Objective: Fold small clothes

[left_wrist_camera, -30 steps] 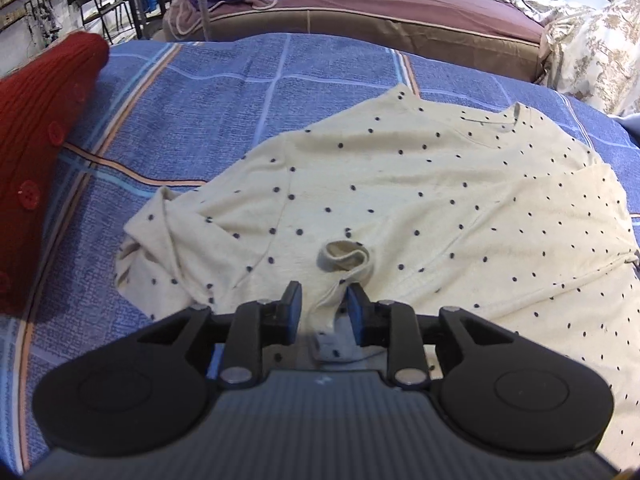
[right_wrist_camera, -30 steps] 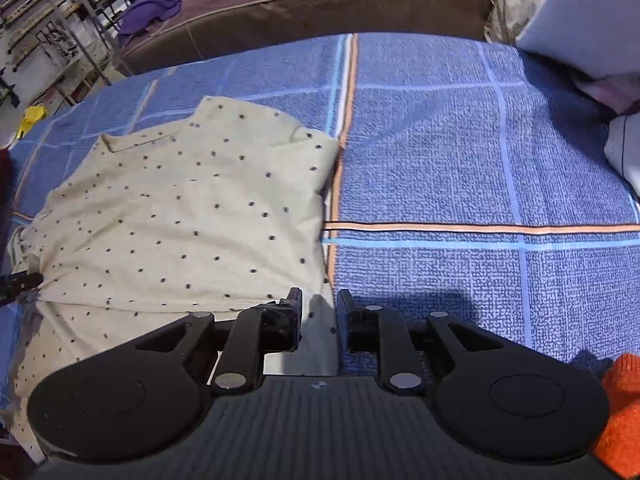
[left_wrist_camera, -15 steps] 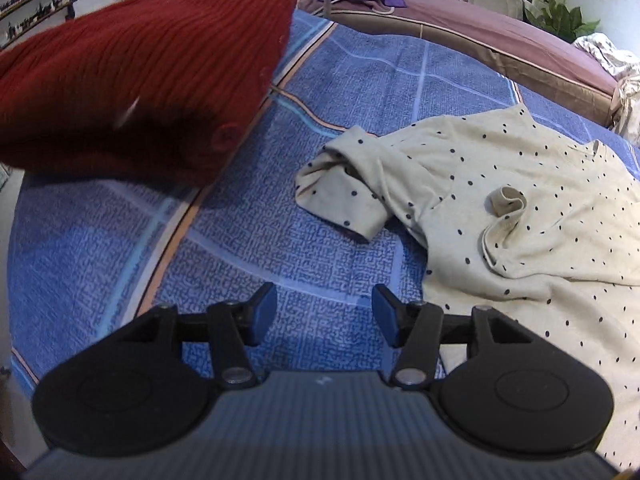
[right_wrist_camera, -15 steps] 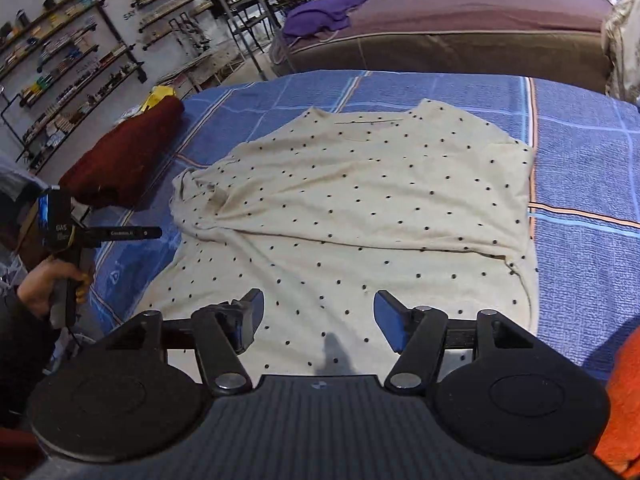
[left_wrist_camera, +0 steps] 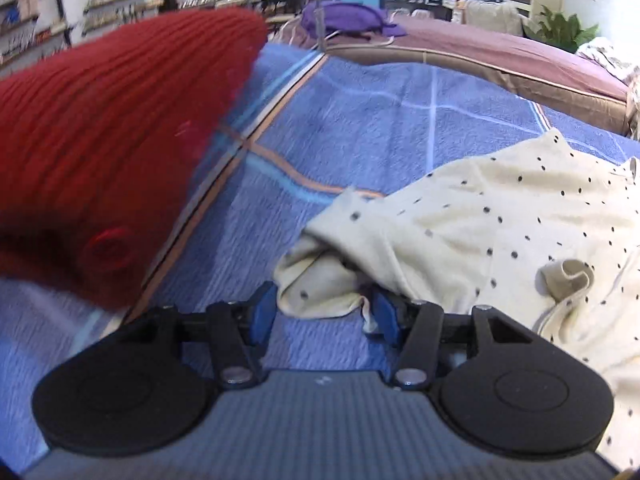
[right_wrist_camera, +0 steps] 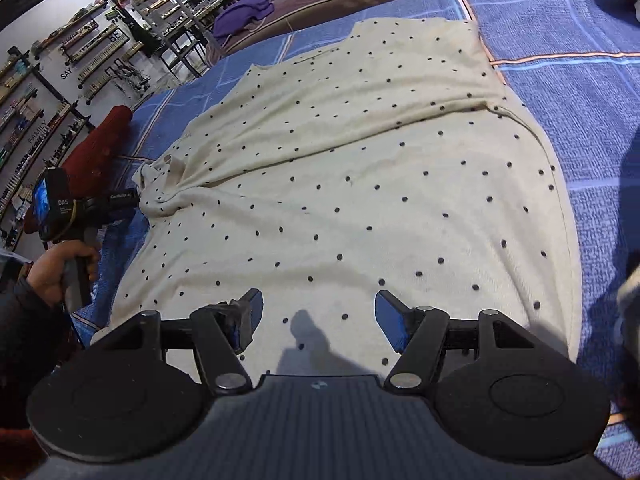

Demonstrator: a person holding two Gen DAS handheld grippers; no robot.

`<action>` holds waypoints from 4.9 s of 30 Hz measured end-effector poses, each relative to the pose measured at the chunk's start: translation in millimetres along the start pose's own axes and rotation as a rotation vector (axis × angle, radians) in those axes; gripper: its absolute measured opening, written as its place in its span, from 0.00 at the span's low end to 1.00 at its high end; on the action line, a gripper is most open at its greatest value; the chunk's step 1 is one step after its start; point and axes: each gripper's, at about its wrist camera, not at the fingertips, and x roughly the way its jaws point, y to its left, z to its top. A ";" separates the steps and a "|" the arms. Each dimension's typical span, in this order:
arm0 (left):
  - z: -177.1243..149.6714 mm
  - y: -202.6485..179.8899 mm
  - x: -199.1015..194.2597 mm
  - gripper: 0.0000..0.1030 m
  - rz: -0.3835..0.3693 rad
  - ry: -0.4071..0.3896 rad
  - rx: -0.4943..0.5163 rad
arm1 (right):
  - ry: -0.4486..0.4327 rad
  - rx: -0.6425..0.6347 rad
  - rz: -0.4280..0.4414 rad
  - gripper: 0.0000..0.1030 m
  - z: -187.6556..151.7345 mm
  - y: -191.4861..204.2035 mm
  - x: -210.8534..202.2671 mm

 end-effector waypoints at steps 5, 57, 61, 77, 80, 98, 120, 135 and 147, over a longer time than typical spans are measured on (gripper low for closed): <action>20.0 -6.7 -8.0 0.04 -0.063 0.011 0.002 | 0.000 -0.002 -0.032 0.99 -6.1 -1.0 -0.9; 51.7 -84.0 -132.1 0.11 -0.412 -0.247 0.308 | 0.003 0.034 -0.009 1.00 -19.2 -8.0 2.2; -30.7 -122.0 -119.8 0.12 -0.504 -0.044 0.547 | 0.008 0.028 -0.013 1.00 -18.6 -6.6 0.9; -77.9 -42.4 -126.0 0.50 -0.315 0.041 0.205 | -0.128 -0.764 0.132 0.98 91.1 164.6 78.6; -87.2 -40.5 -134.9 0.75 -0.292 0.026 0.228 | -0.093 -0.955 0.082 0.96 111.5 211.8 125.0; -102.7 -41.2 -141.1 0.96 -0.226 0.024 0.248 | -0.178 -0.857 0.113 0.00 173.7 251.0 146.0; -111.0 -37.5 -142.1 1.00 -0.217 0.070 0.216 | 0.260 -1.405 0.125 0.91 109.0 279.5 218.1; -107.6 -47.7 -139.9 1.00 -0.227 0.074 0.243 | -0.250 -0.382 0.180 0.08 239.2 200.5 122.4; -99.4 -66.9 -141.7 1.00 -0.222 0.084 0.291 | -0.533 0.082 -0.147 0.08 163.6 -42.6 -77.7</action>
